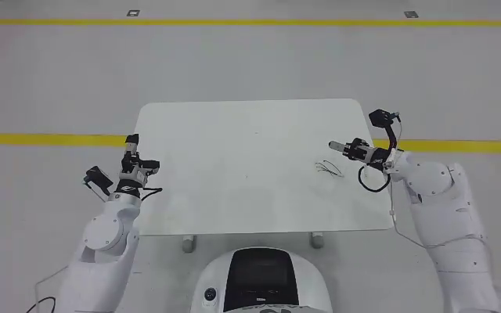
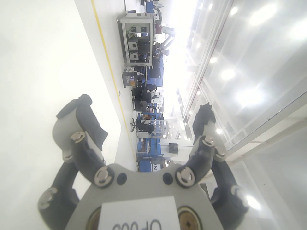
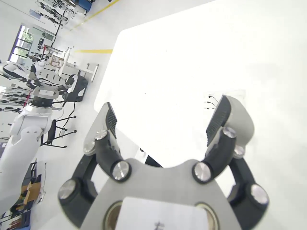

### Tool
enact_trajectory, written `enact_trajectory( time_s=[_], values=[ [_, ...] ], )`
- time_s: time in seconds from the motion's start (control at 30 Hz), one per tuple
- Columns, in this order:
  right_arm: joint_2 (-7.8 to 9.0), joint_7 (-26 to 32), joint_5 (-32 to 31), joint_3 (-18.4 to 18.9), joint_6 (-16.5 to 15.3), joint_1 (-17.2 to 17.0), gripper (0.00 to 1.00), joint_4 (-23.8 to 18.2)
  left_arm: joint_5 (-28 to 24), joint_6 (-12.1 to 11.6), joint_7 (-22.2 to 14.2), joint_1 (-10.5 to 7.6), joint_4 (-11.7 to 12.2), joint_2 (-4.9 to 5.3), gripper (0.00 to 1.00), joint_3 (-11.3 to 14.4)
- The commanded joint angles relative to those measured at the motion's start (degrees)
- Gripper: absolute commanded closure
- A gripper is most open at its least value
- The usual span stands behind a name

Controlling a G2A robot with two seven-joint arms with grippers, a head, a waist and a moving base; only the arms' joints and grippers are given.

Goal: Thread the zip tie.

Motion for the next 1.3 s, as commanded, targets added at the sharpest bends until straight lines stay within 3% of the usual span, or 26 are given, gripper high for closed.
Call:
enact_trajectory(
  time_s=[0.0,0.07,0.17,0.3,0.4,1.07,1.27],
  values=[
    [0.58,1.8,-5.0,0.9,-2.8,1.3,0.0,-1.2,0.0,0.0,0.0,0.0,0.0,0.0,0.0,0.0],
    [0.98,4.6,-7.3,1.0,-3.9,2.8,0.0,-1.2,0.0,0.0,0.0,0.0,0.0,0.0,0.0,0.0],
    [1.47,12.6,-12.8,-1.7,-4.6,7.3,0.0,-0.9,0.0,0.0,0.0,0.0,0.0,0.0,0.0,0.0],
    [0.98,20.2,-15.9,-9.6,-5.9,13.5,0.0,3.1,0.0,0.0,0.0,0.0,0.0,0.0,0.0,0.0],
    [0.06,21.4,-16.6,-15.5,-5.2,17.4,0.0,7.7,0.0,0.0,0.0,0.0,0.0,0.0,0.0,0.0],
    [-0.11,20.0,-16.5,-15.9,-4.6,17.8,0.0,8.5,0.0,0.0,0.0,0.0,0.0,0.0,0.0,0.0],
    [-0.7,24.7,-17.3,-21.1,-4.5,20.7,0.0,10.9,0.0,0.0,0.0,0.0,0.0,0.0,0.0,0.0]
  ],
)
